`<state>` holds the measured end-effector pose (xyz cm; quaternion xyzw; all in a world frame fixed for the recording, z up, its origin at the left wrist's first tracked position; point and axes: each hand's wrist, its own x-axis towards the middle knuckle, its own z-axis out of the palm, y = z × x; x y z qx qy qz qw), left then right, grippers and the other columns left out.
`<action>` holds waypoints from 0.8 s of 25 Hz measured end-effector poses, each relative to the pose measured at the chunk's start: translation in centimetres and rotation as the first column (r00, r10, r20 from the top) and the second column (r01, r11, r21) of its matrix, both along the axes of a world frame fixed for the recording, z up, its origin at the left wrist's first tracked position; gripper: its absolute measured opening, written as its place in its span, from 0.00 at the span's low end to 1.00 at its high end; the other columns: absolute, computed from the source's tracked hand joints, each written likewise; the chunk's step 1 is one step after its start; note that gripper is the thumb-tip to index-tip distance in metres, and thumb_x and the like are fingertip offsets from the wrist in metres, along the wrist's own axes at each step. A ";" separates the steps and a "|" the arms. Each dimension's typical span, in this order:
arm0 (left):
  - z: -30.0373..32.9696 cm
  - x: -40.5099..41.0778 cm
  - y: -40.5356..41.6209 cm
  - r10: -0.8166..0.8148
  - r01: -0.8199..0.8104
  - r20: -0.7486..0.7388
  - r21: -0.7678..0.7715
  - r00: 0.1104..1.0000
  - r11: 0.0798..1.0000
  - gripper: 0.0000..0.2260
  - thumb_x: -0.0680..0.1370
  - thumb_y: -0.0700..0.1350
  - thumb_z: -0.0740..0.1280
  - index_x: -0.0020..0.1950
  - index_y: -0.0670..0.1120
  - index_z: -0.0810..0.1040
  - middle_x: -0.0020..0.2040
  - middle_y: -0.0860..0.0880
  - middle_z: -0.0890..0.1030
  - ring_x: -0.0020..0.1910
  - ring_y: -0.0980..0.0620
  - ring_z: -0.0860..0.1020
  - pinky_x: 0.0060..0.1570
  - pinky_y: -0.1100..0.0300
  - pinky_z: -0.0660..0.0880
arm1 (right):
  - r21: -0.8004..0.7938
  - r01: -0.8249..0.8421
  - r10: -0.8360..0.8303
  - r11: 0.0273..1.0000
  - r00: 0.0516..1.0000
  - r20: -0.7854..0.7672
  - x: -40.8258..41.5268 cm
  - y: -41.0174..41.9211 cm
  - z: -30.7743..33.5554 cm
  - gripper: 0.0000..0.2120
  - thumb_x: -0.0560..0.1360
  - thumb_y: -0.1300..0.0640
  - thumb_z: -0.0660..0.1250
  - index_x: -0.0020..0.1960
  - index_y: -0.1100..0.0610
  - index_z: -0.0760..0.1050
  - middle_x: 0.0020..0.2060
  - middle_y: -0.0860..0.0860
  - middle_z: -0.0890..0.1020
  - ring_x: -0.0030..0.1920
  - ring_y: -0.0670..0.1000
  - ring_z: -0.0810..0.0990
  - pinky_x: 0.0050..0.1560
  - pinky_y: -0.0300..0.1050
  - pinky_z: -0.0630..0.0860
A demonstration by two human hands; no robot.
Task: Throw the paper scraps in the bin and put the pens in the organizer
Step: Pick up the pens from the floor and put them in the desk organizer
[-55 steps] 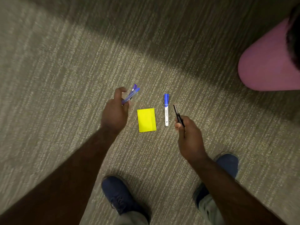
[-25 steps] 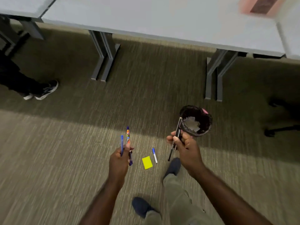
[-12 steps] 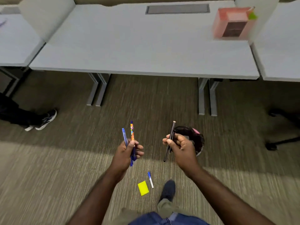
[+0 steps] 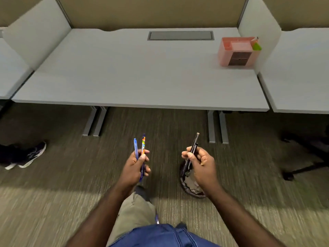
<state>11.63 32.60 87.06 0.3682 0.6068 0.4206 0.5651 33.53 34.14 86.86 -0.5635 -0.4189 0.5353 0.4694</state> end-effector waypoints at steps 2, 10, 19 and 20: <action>0.2 -1.1 3.1 -0.021 0.021 0.001 0.012 1.000 1.000 0.09 0.82 0.42 0.55 0.55 0.48 0.75 0.43 0.49 0.79 0.30 0.55 0.76 0.29 0.63 0.76 | 0.014 0.022 -0.022 1.000 0.999 0.031 -0.7 2.6 -0.4 0.11 0.77 0.63 0.63 0.51 0.48 0.78 0.45 0.47 0.86 0.51 0.44 0.83 0.55 0.41 0.78; 0.5 -9.3 20.3 -0.246 0.244 -0.024 -0.055 0.969 0.968 0.10 0.82 0.46 0.55 0.56 0.52 0.75 0.39 0.50 0.76 0.31 0.58 0.72 0.33 0.63 0.72 | -0.009 0.228 -0.226 0.974 0.970 0.088 -8.5 16.2 -1.4 0.12 0.78 0.63 0.62 0.49 0.47 0.78 0.45 0.46 0.85 0.51 0.42 0.82 0.54 0.41 0.76; 2.0 -11.8 32.8 -0.484 0.492 0.097 -0.089 0.870 0.866 0.10 0.82 0.45 0.55 0.62 0.50 0.71 0.43 0.46 0.73 0.33 0.55 0.76 0.36 0.60 0.77 | -0.007 0.306 -0.305 0.952 0.949 0.085 -14.9 26.9 0.3 0.08 0.76 0.60 0.64 0.53 0.50 0.77 0.48 0.45 0.85 0.50 0.39 0.81 0.39 0.30 0.77; 2.0 -11.6 33.9 -0.501 0.508 0.091 -0.081 0.861 0.858 0.10 0.82 0.46 0.55 0.61 0.51 0.71 0.42 0.46 0.72 0.31 0.56 0.74 0.34 0.61 0.76 | -0.006 0.317 -0.315 0.949 0.945 0.085 -15.1 27.9 0.6 0.08 0.76 0.59 0.65 0.52 0.49 0.78 0.48 0.45 0.85 0.50 0.40 0.82 0.40 0.30 0.77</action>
